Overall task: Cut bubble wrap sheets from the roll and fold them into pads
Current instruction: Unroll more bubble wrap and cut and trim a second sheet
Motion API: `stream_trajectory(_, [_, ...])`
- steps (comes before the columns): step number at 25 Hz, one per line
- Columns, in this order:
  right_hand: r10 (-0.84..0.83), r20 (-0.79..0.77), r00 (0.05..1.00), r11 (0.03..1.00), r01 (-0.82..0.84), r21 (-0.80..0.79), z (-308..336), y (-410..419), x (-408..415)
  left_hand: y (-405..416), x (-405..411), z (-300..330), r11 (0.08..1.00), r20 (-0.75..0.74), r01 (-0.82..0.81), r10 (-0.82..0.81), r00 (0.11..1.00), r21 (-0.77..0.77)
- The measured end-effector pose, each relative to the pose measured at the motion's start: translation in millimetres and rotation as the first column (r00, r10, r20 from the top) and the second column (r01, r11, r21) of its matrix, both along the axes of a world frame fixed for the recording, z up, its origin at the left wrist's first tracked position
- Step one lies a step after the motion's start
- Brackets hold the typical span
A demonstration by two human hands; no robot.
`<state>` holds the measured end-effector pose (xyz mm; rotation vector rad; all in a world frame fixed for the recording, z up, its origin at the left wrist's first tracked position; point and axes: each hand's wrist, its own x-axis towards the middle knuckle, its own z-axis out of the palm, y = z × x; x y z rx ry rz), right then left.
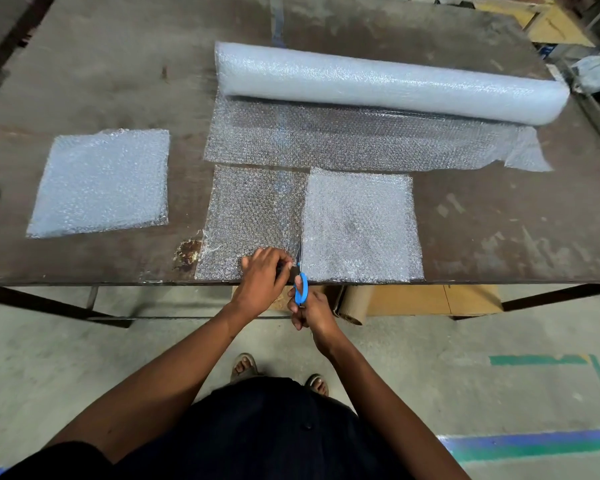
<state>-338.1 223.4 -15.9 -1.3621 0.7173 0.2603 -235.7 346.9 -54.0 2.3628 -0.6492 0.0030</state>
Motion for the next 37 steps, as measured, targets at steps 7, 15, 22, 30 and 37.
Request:
stream_trajectory(7, [-0.02, -0.088, 0.996, 0.999, 0.017, -0.036, 12.1, -6.7, 14.1, -2.2, -0.2, 1.7, 1.0, -0.048, -0.009, 0.008, 0.999, -0.019])
stream_trajectory(15, [-0.043, -0.05, 0.998, 0.999, 0.044, 0.016, 18.2, -7.4, 14.0, -3.8, -0.7, 4.2, 0.997, -0.078, -0.045, 0.04, 0.996, -0.062])
stream_trajectory(22, [0.079, -0.199, 0.977, 0.993, -0.059, 0.105, 36.4, -12.6, 10.8, -7.6, 6.0, 8.2, 0.932, -0.212, -0.234, 0.178, 0.961, -0.278])
stream_trajectory(30, [0.061, -0.202, 0.977, 0.968, -0.009, 0.252, 48.1, -29.4, 23.3, -10.0, 8.5, 8.4, 0.872, -0.274, -0.343, 0.255, 0.927, -0.349])
stream_trajectory(37, [0.097, -0.143, 0.985, 0.98, -0.069, 0.189, 34.5, -37.8, 38.4, -6.4, 4.8, 13.1, 0.882, -0.321, -0.304, 0.189, 0.928, -0.36])
